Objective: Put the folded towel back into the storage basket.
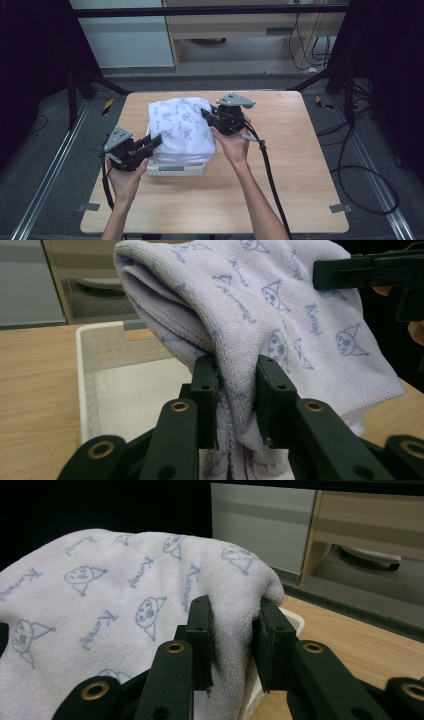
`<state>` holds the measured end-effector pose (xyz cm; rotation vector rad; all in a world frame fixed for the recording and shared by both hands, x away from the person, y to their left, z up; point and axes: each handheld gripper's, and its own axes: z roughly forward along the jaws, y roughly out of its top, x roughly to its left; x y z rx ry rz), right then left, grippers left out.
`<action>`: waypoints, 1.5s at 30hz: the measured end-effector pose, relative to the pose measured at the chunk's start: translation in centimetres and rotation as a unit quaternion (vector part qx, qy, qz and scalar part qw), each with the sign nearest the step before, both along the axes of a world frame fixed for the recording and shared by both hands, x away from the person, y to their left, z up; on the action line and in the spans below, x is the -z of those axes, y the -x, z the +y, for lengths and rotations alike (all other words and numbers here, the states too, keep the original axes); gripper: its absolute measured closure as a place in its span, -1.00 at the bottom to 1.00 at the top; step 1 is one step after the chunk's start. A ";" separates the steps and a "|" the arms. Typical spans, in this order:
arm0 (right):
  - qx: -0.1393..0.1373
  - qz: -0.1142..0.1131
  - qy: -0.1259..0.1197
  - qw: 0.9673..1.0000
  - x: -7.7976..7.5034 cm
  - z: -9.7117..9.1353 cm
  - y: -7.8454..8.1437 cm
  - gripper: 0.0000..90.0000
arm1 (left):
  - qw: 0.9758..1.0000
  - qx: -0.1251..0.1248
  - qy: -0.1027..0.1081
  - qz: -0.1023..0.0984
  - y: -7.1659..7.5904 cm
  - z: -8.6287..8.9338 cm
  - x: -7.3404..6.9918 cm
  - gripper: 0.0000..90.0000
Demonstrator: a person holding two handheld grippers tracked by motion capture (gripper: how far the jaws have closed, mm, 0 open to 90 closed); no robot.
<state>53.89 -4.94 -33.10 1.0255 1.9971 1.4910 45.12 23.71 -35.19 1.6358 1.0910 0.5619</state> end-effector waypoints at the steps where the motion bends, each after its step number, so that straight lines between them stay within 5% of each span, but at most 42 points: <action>1: 0.000 0.000 0.000 1.000 0.0 0.1 -0.1 0.59 | 1.000 -0.001 0.001 0.000 0.0 0.1 0.0 0.60; 24: -0.003 -0.002 0.005 1.000 0.3 3.4 -1.6 0.59 | 0.999 -0.038 0.007 0.010 -1.4 2.5 0.7 0.61; 45: 0.002 0.021 0.022 1.000 2.5 4.9 -3.2 0.59 | 0.998 -0.057 0.000 0.038 -2.9 3.0 2.9 0.61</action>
